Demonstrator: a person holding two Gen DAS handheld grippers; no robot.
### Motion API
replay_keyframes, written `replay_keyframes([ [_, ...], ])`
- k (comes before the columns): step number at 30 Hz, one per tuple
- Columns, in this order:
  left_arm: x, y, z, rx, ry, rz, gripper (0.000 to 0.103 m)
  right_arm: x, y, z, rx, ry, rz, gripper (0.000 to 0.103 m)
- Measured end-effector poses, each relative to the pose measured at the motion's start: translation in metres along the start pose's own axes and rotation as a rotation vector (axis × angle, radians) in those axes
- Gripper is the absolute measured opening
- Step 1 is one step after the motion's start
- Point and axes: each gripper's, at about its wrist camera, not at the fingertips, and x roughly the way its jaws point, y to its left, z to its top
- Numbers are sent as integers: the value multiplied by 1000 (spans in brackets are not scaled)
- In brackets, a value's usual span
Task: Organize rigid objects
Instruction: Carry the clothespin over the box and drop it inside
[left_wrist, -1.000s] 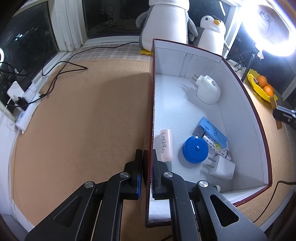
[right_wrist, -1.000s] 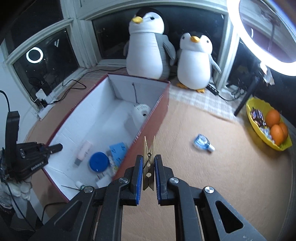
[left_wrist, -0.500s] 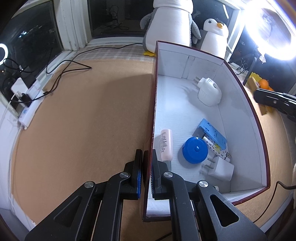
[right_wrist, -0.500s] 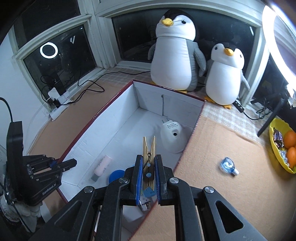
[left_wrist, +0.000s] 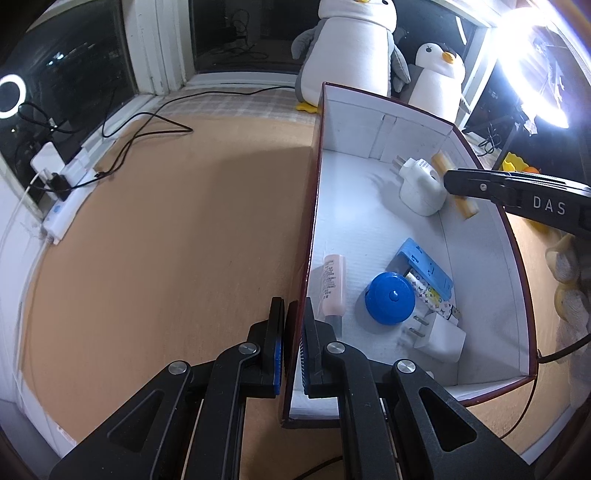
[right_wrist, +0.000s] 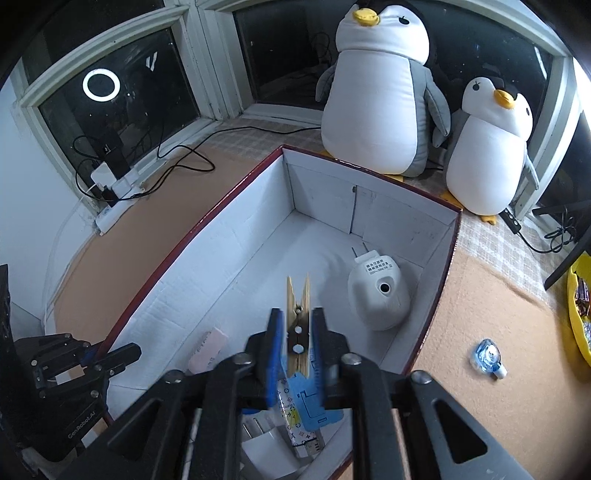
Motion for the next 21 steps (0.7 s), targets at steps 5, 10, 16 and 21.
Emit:
replay_keyframes([
  [5, -1, 0, -1, -4, 0, 5, 6, -4, -2, -1, 17, -16, 10, 39],
  [10, 0, 0, -1, -2, 4, 10, 6, -14, -4, -2, 16, -33, 19, 39],
  [16, 1, 0, -2, 5, 13, 19, 6, -40, -21, -3, 64, -88, 39, 39],
  [21, 2, 1, -2, -3, 14, 16, 6, -56, -54, -6, 102, -106, -7, 40],
])
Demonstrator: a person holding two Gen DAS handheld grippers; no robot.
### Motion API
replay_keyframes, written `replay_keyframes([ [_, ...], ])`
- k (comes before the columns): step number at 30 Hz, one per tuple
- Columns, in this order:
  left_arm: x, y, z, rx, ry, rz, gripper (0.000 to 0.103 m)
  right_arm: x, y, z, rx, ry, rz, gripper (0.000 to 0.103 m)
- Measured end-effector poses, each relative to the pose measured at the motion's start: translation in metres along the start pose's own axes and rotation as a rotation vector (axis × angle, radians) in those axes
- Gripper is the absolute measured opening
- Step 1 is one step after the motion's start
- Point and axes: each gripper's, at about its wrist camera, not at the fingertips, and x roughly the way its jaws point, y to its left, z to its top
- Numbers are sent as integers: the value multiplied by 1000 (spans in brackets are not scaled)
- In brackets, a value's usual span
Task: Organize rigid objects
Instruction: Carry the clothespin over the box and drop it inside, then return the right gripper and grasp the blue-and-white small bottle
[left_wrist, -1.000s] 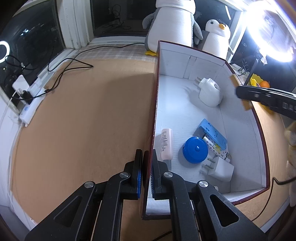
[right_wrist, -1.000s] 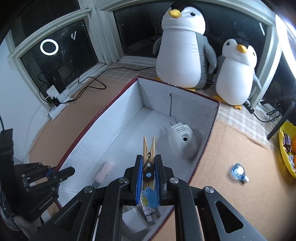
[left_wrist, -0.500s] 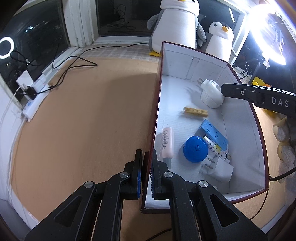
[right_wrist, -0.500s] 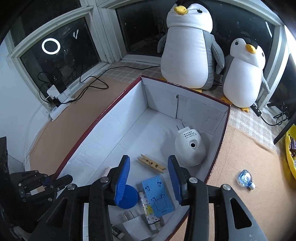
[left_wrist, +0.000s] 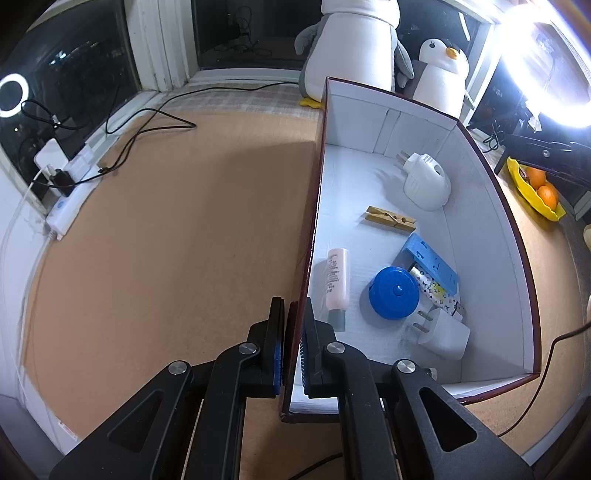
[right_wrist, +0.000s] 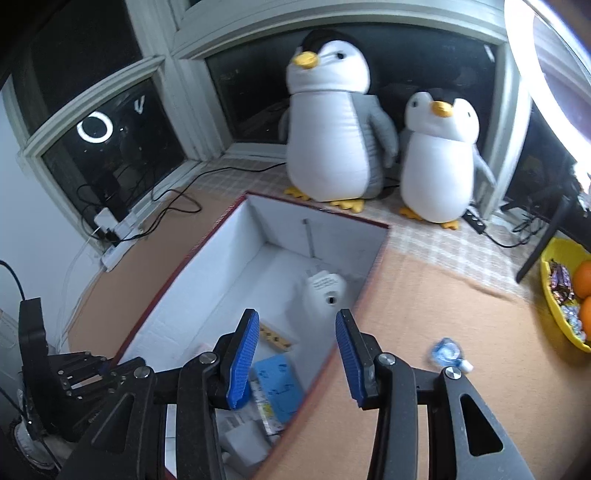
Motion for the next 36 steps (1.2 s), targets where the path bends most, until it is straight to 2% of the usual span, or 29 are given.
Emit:
replay_keyframes([
  [7, 3, 0, 0, 15, 12, 3, 6, -8, -66, -11, 97, 14, -76, 41],
  [12, 6, 0, 2, 19, 21, 8, 6, 7, -114, -25, 121, 83, -138, 41],
  [17, 7, -1, 3, 21, 29, 13, 6, 29, -142, -37, 129, 169, -180, 41],
  [27, 10, -3, 2, 36, 52, 36, 6, 54, -152, -52, 60, 222, -159, 42],
  [32, 11, -4, 2, 32, 55, 51, 6, 67, -145, -45, -22, 239, -139, 46],
  [36, 11, -2, 1, 17, 57, 55, 6, 82, -138, -42, -87, 287, -126, 46],
])
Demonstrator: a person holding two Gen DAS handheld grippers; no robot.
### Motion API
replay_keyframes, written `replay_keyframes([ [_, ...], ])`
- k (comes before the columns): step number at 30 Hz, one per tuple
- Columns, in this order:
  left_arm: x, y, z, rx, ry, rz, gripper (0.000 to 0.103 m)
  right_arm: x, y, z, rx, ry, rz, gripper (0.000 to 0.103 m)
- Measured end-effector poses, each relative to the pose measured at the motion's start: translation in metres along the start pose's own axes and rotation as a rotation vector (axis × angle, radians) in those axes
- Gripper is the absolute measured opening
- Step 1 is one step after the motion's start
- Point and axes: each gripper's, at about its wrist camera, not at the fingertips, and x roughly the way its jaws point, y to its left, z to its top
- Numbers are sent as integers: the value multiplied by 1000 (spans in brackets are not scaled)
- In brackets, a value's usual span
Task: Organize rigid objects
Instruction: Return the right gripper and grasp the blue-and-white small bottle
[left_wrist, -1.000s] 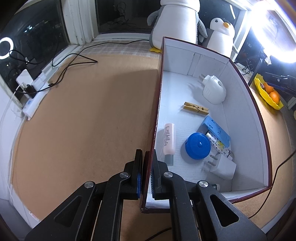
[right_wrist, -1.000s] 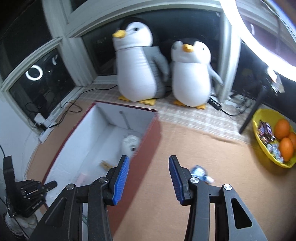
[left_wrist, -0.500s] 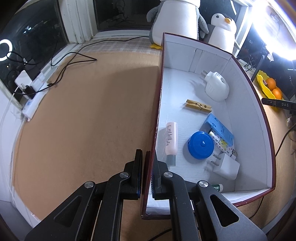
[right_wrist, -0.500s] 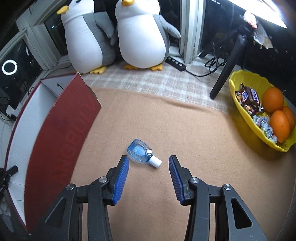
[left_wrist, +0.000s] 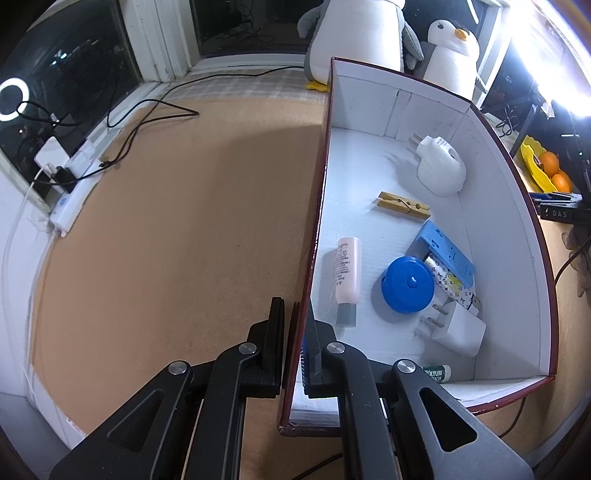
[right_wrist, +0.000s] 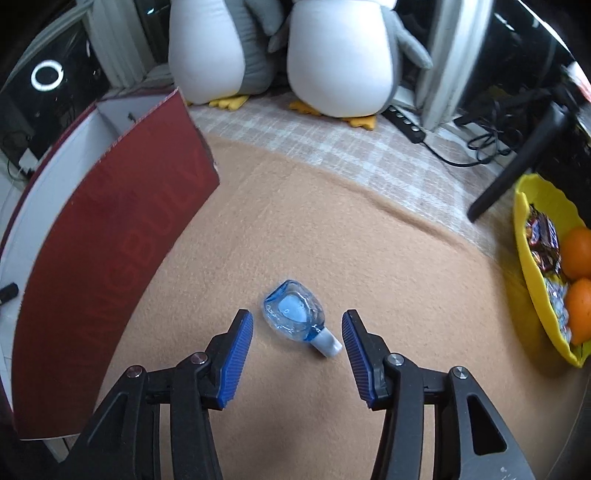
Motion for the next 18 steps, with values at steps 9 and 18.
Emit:
replay_keyframes([
  [9, 0, 0, -1, -19, -2, 8, 6, 19, -5, 11, -39, 48, 29, 47],
  [18, -2, 2, -2, -35, -14, 5, 6, 22, -6, 5, -1, 43, 3, 33],
])
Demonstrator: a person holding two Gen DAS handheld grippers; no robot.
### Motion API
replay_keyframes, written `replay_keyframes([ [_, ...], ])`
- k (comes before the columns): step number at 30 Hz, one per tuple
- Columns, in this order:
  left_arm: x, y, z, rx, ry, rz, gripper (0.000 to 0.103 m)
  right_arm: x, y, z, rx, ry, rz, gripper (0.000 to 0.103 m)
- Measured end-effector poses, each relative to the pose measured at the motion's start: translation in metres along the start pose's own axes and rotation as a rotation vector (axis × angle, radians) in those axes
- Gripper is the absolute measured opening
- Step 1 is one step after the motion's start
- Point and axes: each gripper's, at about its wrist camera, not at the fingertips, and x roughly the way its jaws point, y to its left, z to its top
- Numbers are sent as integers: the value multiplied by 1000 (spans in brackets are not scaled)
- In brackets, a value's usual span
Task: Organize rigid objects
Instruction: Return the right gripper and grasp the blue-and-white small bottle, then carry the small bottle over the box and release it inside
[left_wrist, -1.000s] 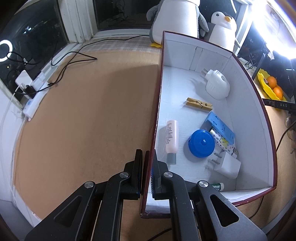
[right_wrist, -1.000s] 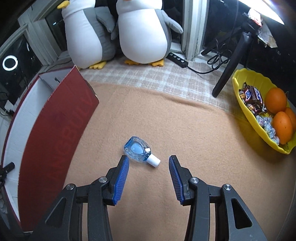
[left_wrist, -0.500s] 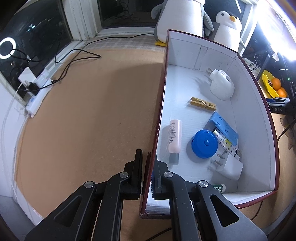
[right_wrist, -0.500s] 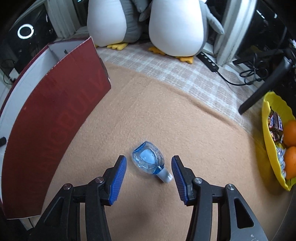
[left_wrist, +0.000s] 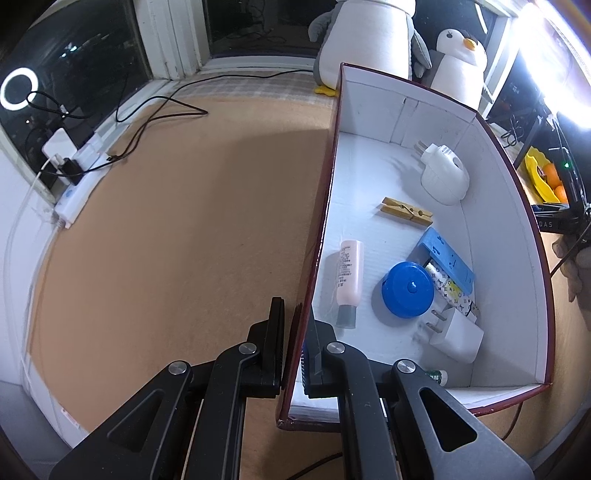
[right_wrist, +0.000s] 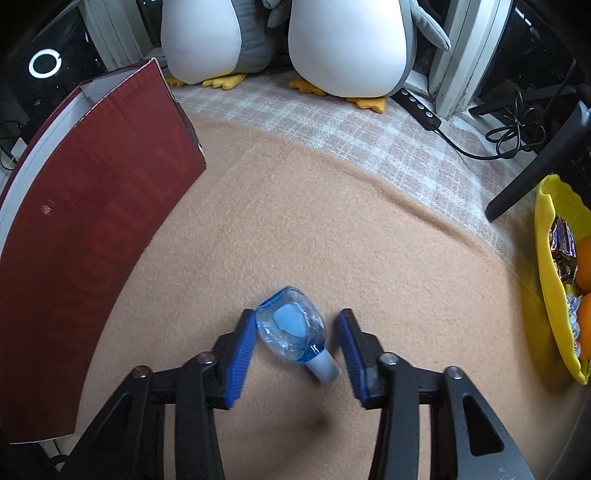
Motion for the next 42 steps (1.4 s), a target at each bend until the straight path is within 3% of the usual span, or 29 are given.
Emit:
replay_keyframes([
  [10, -1, 1, 1, 3, -17, -14, 6, -6, 5, -20, 106, -34, -25, 32],
  [20, -5, 3, 1, 25, -35, -51, 6, -40, 14, -55, 208, -85, -49, 32],
  [29, -2, 3, 5, 54, -43, -81, 6, -109, 53, -49, 182, -207, -58, 32],
  [42, 0, 3, 8, 88, -50, -109, 6, -150, 110, -39, 169, -300, 13, 32],
])
